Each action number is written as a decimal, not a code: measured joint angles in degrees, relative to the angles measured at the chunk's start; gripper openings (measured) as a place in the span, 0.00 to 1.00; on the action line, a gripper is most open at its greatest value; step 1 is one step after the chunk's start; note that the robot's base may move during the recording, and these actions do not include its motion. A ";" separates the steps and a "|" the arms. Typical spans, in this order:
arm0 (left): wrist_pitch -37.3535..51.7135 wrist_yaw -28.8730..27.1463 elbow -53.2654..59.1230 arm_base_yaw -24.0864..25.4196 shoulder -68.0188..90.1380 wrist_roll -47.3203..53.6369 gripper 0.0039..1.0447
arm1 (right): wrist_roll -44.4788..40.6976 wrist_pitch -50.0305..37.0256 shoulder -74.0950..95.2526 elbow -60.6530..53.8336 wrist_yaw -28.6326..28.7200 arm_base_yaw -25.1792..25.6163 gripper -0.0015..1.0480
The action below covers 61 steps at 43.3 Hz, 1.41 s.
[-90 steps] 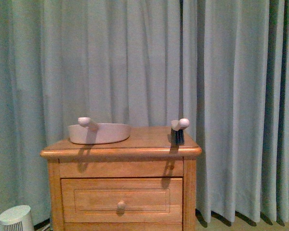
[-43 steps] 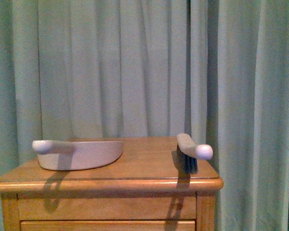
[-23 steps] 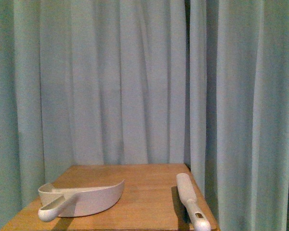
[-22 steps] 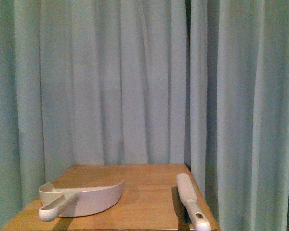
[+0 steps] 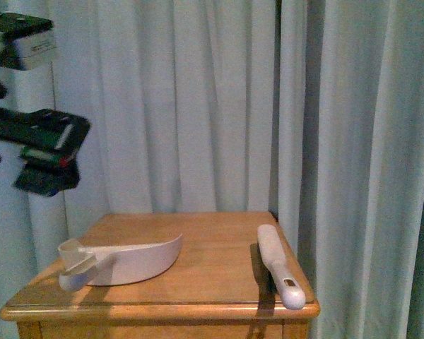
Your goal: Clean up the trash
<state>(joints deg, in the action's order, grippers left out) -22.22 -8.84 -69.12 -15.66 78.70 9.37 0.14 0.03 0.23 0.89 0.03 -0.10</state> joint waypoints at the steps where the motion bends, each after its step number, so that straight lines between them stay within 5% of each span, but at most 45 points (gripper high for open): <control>1: -0.68 -0.50 -2.56 -0.59 2.45 -0.77 0.93 | 0.00 0.00 0.00 0.00 0.00 0.00 0.93; 23: -4.79 -6.16 -20.13 -1.16 31.23 -9.86 0.93 | 0.00 0.00 0.00 0.00 0.00 0.00 0.93; 56: -2.12 -5.79 -22.08 0.70 40.83 -11.37 0.93 | 0.00 0.00 0.00 0.00 0.00 0.00 0.93; 61: -1.49 -6.60 -22.08 0.94 40.83 -11.15 0.80 | 0.00 0.00 0.00 0.00 0.00 0.00 0.93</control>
<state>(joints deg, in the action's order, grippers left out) -23.70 -15.44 -91.20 -14.72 119.52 -1.78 0.14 0.03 0.23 0.89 0.03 -0.10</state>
